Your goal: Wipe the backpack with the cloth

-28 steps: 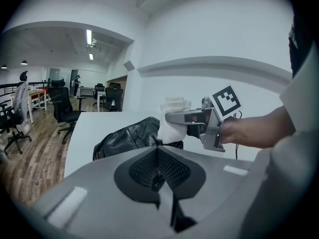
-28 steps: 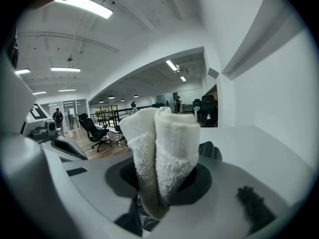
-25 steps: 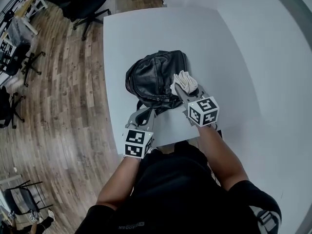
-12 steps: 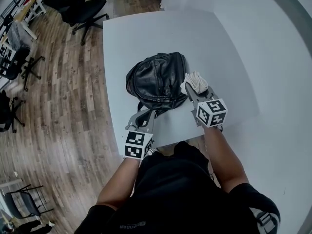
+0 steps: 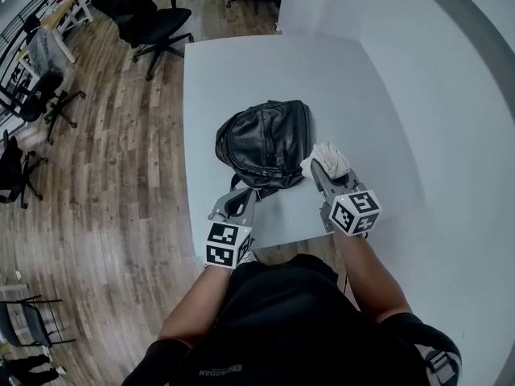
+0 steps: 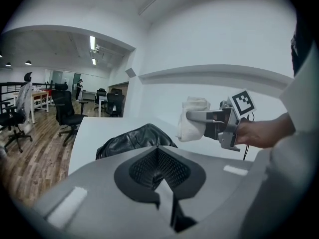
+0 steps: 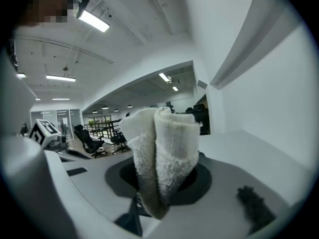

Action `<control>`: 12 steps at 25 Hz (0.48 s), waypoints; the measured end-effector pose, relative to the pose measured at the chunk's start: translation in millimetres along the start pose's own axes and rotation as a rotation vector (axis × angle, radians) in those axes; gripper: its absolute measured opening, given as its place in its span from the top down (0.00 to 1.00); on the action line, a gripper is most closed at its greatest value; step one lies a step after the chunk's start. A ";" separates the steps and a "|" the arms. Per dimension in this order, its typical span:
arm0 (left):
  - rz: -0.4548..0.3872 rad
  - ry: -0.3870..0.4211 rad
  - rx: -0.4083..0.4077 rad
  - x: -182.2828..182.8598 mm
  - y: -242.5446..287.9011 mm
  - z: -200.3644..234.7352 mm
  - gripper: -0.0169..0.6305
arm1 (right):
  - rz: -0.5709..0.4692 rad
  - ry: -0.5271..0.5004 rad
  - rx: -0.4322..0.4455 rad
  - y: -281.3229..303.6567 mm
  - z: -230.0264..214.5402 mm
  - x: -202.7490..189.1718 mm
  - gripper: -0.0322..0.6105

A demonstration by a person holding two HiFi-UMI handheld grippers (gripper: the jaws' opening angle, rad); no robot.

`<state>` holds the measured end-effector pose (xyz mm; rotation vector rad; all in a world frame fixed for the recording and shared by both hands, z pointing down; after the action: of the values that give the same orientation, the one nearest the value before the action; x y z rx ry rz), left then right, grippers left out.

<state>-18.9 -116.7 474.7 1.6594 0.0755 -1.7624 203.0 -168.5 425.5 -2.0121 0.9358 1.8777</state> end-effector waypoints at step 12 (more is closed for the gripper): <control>-0.070 -0.031 0.069 -8.2 -38.5 -68.3 0.96 | 0.077 -0.062 0.243 -70.4 45.1 -24.6 0.78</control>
<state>18.9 -50.7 454.2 1.6957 0.0600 -1.8615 208.8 -81.5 424.8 -1.7906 1.1763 1.7562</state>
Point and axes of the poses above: the fingertips, and each gripper's own axes: y forward along the fingers, z to its left, x out of its top, the point moved 6 cm from there along -y, backward along the fingers, and after that the axes turned 6 degrees about x, right-handed, at the moved point
